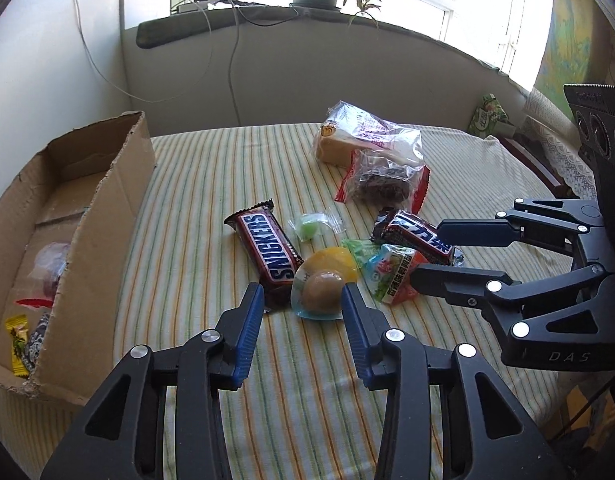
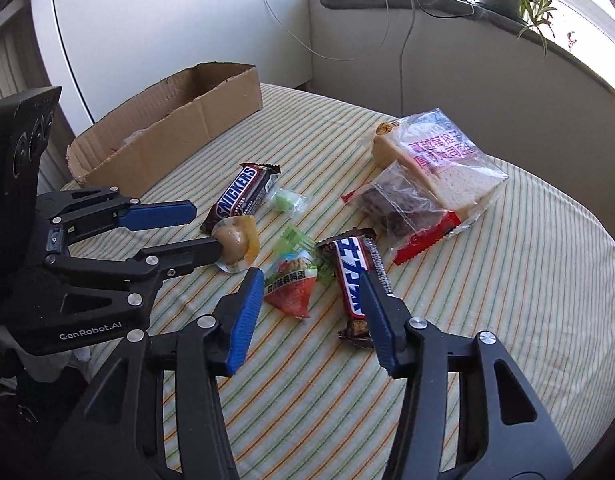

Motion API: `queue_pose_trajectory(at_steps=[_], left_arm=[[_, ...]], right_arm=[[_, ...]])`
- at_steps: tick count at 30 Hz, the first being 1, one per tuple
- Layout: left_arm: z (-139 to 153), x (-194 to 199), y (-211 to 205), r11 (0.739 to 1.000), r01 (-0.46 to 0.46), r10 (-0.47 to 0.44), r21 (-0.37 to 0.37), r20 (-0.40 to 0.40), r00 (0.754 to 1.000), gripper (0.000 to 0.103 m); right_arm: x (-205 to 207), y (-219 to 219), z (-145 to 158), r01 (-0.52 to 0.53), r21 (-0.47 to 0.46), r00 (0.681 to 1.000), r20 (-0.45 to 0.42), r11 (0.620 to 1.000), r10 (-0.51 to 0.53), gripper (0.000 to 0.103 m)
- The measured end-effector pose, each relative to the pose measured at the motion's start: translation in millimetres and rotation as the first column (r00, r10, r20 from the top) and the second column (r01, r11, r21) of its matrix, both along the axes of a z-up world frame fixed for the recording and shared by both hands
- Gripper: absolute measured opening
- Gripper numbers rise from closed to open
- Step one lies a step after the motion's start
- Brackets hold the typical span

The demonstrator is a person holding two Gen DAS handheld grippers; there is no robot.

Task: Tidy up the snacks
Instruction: 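Grasp the chocolate egg in a clear cup with the left gripper while the right grasps a brown ball candy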

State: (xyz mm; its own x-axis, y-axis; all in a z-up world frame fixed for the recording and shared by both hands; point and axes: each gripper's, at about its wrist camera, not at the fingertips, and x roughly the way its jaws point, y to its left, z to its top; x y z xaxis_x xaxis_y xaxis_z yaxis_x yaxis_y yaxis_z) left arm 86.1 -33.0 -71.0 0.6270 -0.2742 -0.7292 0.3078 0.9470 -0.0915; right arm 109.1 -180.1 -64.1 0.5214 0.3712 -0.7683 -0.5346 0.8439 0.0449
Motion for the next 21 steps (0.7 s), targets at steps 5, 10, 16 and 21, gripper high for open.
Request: queue_pose_trajectory(at_steps=[5, 10, 16, 21], left_arm=[[-3, 4, -6, 1.0, 0.022, -0.022, 0.014, -0.009, 1.0, 0.039], [-8, 9, -9, 0.999, 0.046, -0.046, 0.016, -0.032, 0.998, 0.036], [-12, 14, -12, 0.998, 0.055, -0.054, 0.027, -0.047, 0.997, 0.036], [-12, 16, -12, 0.998, 0.055, -0.054, 0.019, -0.045, 0.998, 0.029]], right_arm=[[5, 12, -11, -0.022, -0.039, 1.0, -0.009, 0.999, 0.022, 0.044], [7, 17, -12, -0.05, -0.056, 0.998, -0.025, 0.997, 0.049, 0.039], [6, 24, -25, -0.065, -0.076, 0.997, -0.052, 0.995, 0.061, 0.033], [16, 21, -28, -0.044, -0.034, 0.997, -0.071, 0.998, 0.042, 0.033]])
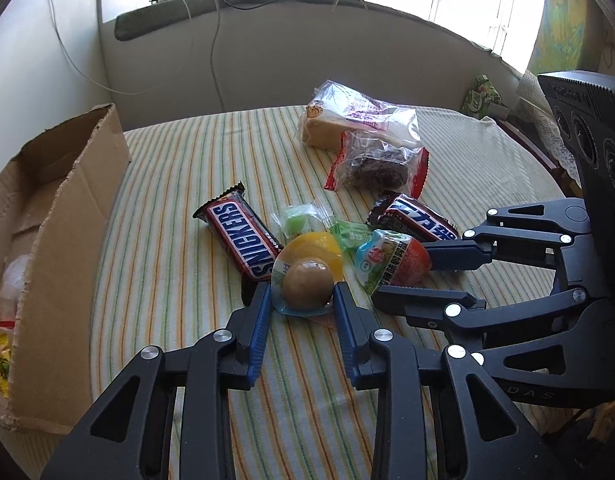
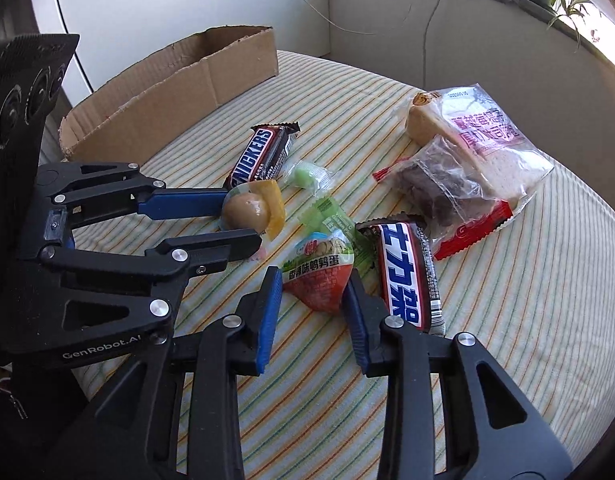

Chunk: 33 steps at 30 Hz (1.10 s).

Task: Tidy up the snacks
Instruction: 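Grasp the chocolate egg in a clear cup with the left gripper while the right grasps a brown ball candy, then carry both candies over the box and open both grippers to drop them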

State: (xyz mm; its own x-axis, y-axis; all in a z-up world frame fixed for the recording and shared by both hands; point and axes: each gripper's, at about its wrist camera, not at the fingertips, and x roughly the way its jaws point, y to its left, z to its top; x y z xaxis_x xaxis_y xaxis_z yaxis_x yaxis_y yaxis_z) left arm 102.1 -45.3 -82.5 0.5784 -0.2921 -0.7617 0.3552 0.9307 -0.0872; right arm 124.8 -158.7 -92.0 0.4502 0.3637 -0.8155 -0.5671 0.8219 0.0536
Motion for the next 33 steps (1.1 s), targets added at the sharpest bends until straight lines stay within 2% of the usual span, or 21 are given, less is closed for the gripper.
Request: queue_pose_trajectory(at_steps=[9, 10, 13, 18, 19, 21, 23, 29, 33], left_arm=[[2, -4, 3, 1.0, -0.004, 0.004, -0.022, 0.006, 1.0, 0.027], [3, -6, 4, 1.0, -0.007, 0.008, -0.027, 0.008, 1.0, 0.027], [7, -9, 7, 0.999, -0.009, 0.009, -0.039, 0.018, 1.0, 0.026], [7, -11, 10, 0.999, -0.012, 0.013, -0.042, 0.023, 1.0, 0.026], [6, -11, 11, 0.999, -0.016, 0.017, -0.044, 0.022, 1.0, 0.026], [7, -12, 15, 0.998, -0.027, 0.028, -0.051, 0.02, 0.999, 0.026], [8, -14, 19, 0.998, -0.034, 0.035, -0.053, 0.022, 0.999, 0.026], [13, -24, 31, 0.996, -0.066, 0.068, -0.053, 0.036, 0.997, 0.026], [18, -30, 38, 0.995, -0.079, 0.082, -0.062, 0.045, 0.996, 0.027]], right_arm=[[-7, -3, 6, 0.014, 0.009, 1.0, 0.015, 1.0, -0.014, 0.029], [-10, -4, 8, 0.018, 0.012, 1.0, 0.018, 1.0, -0.018, 0.027], [-13, -11, 13, 0.026, 0.027, 1.0, 0.012, 0.999, -0.026, 0.006], [-6, -16, 6, 0.049, 0.019, 0.998, -0.026, 0.999, -0.048, 0.006], [-6, -17, 6, 0.052, 0.032, 0.998, -0.03, 0.998, -0.051, 0.008], [-4, -17, 6, 0.063, 0.047, 0.998, -0.03, 0.997, -0.062, 0.024], [-4, -15, 8, 0.063, 0.054, 0.998, -0.012, 0.997, -0.063, 0.047], [5, 0, 13, 0.035, 0.089, 0.999, -0.021, 0.995, -0.034, 0.05], [17, 15, 3, 0.043, 0.082, 0.998, -0.044, 0.996, -0.039, 0.048]])
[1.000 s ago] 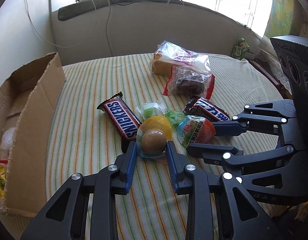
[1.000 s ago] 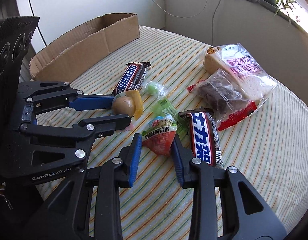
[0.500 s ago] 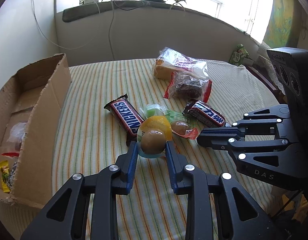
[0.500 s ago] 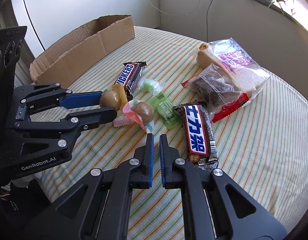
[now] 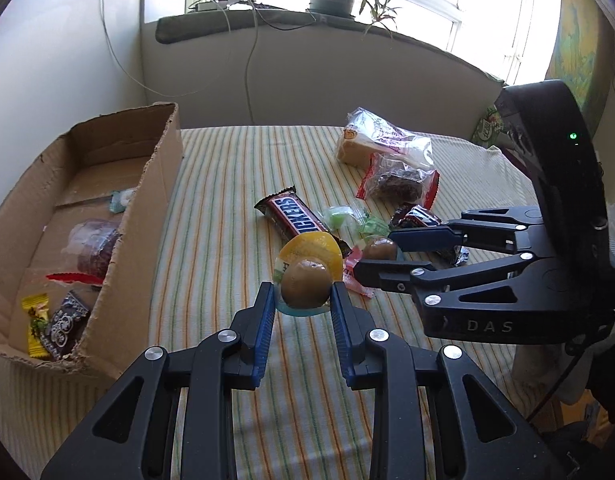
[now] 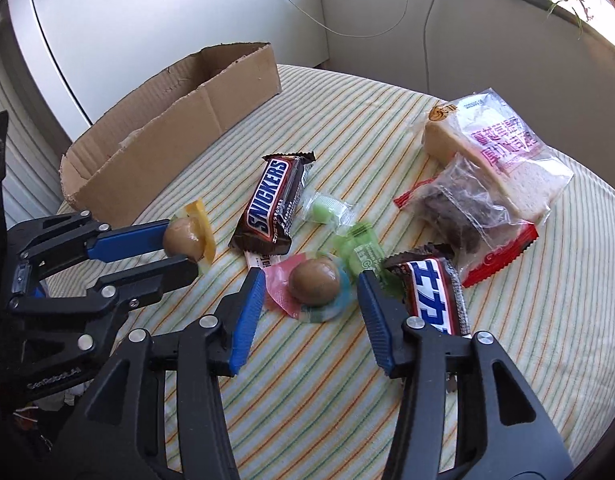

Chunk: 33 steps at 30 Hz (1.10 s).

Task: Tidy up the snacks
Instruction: 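Carry both candies over the box and open both grippers to drop them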

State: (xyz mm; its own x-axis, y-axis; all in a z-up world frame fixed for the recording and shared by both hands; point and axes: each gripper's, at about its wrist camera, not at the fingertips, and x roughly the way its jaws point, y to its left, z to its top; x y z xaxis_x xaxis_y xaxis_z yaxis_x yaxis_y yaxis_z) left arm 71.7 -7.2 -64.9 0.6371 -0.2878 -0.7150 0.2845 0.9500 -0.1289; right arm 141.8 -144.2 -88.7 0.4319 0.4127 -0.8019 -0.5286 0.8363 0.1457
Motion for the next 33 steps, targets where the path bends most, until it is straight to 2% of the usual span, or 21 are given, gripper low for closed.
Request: queue_pose_trajectory(at_steps=[3, 6, 12, 20, 33], left_arm=[[4, -4, 4, 1.0, -0.004, 0.004, -0.001, 0.007, 1.0, 0.026], [7, -8, 6, 1.0, -0.009, 0.009, -0.001, 0.015, 1.0, 0.026], [17, -14, 14, 1.0, -0.014, 0.014, -0.019, 0.043, 0.999, 0.026], [33, -10, 42, 0.998, -0.068, 0.069, -0.011, 0.087, 0.994, 0.026], [48, 12, 115, 0.976, -0.216, 0.214, -0.002, 0.127, 0.968, 0.026]], right_arm=[[0, 4, -2, -0.007, -0.004, 1.0, 0.007, 1.0, 0.007, 0.04], [-2, 4, -1, -0.013, -0.005, 1.0, 0.008, 1.0, 0.013, 0.025], [-10, -4, 6, 0.004, 0.005, 1.0, 0.021, 1.0, -0.004, 0.025], [-12, 1, 36, 0.01, 0.033, 0.996, 0.083, 0.999, -0.013, 0.025], [6, 62, 79, -0.058, 0.07, 0.985, 0.167, 0.996, 0.046, 0.025]])
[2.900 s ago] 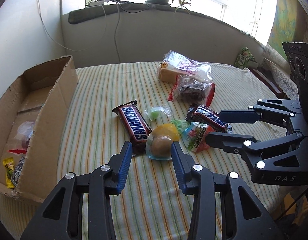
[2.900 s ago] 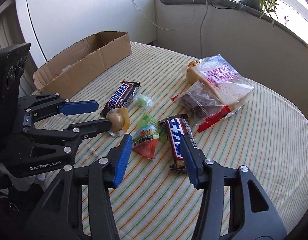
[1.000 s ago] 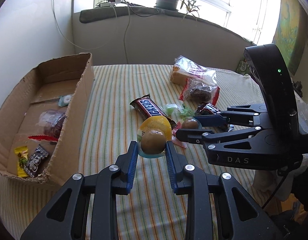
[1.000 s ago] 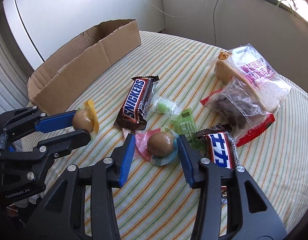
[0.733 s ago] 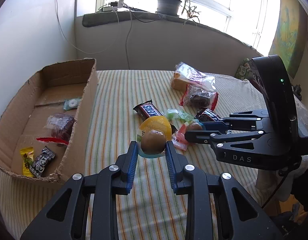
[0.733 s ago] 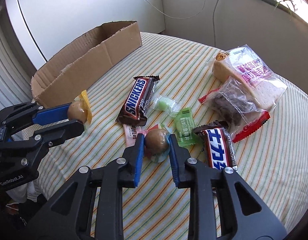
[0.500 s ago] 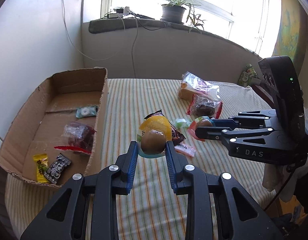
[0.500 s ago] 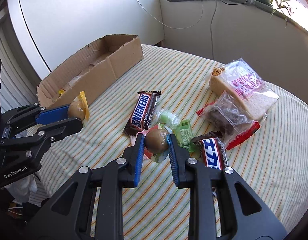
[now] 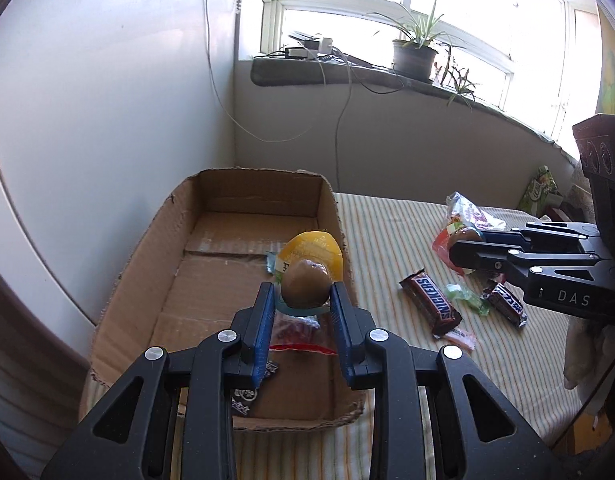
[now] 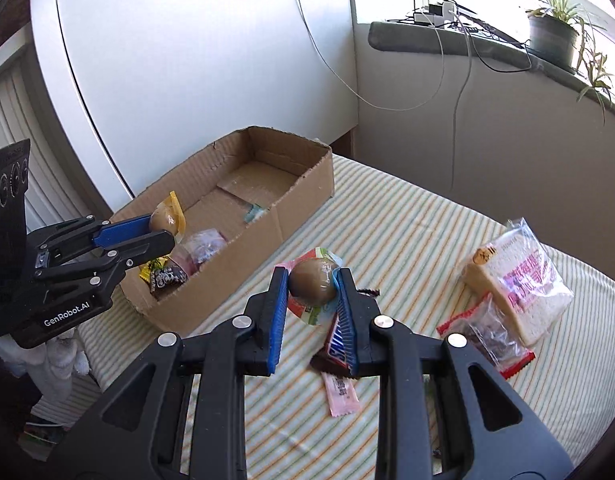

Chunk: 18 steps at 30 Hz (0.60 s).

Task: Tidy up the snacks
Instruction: 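Carry both candies over the box and open both grippers to drop them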

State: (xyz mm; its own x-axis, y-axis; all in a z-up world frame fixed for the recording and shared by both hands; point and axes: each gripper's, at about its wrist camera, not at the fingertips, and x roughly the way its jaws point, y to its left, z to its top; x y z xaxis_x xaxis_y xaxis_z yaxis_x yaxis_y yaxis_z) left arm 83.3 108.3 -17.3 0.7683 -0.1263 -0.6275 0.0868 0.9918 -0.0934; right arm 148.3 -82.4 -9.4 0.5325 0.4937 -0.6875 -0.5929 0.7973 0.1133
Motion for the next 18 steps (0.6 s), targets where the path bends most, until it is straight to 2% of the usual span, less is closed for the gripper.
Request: queue_pose_trajectory(at_steps=[7, 18], left_arm=[[-5, 7, 27, 0.998, -0.057, 0.057, 0.004, -0.014, 0.998, 0.026], [-10, 12, 47, 0.994, -0.108, 0.108, 0.009, -0.026, 0.994, 0.026]], right_arm=[[10, 48, 8, -0.055, 0.016, 0.998, 0.008, 0.998, 0.055, 0.025], [24, 106, -4, -0.11, 0.0, 0.994, -0.02, 0.994, 0.11, 0.025]])
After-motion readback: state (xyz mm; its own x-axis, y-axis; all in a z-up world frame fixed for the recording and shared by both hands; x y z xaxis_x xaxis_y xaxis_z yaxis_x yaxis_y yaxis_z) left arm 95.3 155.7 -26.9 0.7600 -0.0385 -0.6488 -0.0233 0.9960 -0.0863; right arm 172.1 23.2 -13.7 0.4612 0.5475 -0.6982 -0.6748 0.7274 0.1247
